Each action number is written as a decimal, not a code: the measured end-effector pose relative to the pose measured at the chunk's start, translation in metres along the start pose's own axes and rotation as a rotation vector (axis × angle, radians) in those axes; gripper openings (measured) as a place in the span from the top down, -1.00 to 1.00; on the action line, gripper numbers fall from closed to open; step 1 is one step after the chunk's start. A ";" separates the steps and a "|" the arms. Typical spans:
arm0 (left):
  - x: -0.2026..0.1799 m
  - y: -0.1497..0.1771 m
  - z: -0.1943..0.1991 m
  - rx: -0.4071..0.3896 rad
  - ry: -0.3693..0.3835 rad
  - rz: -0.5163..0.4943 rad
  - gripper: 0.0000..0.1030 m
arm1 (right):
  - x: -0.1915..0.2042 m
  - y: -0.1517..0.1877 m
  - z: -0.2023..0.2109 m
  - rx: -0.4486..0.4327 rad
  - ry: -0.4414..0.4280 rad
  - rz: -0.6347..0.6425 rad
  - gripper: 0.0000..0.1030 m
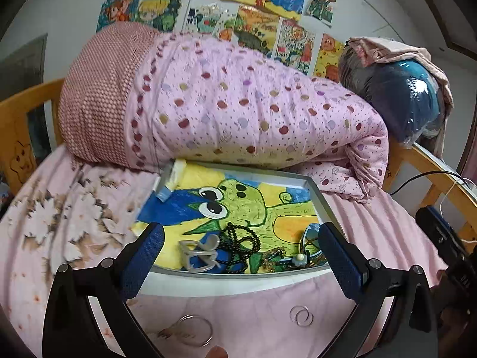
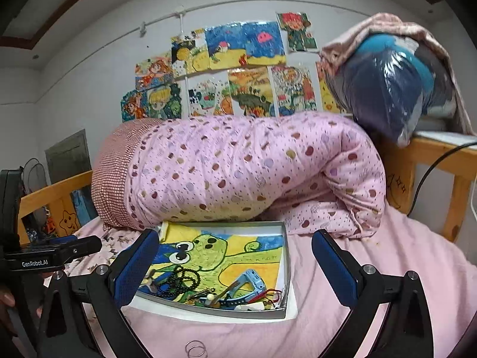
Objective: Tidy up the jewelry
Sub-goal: 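Withdraw both open tools from the tray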
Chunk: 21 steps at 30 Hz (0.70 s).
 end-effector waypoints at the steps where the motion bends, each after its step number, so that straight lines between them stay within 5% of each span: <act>1: 0.002 0.000 0.005 -0.007 -0.002 -0.002 -0.96 | 0.004 -0.001 0.004 -0.002 -0.002 0.006 -1.00; 21: 0.050 0.060 0.082 0.004 -0.045 -0.036 -0.96 | 0.077 0.060 0.061 0.176 -0.045 0.062 -1.00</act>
Point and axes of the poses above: each gripper's, at about its wrist camera, not at the fingertips, and z roughly against the way its jaws point, x to its left, y to its underside, the point moved 7 cm from there along -z, roughly the way its jaws point, and after that the axes turned 11 degrees about -y, right-handed, at the moved point
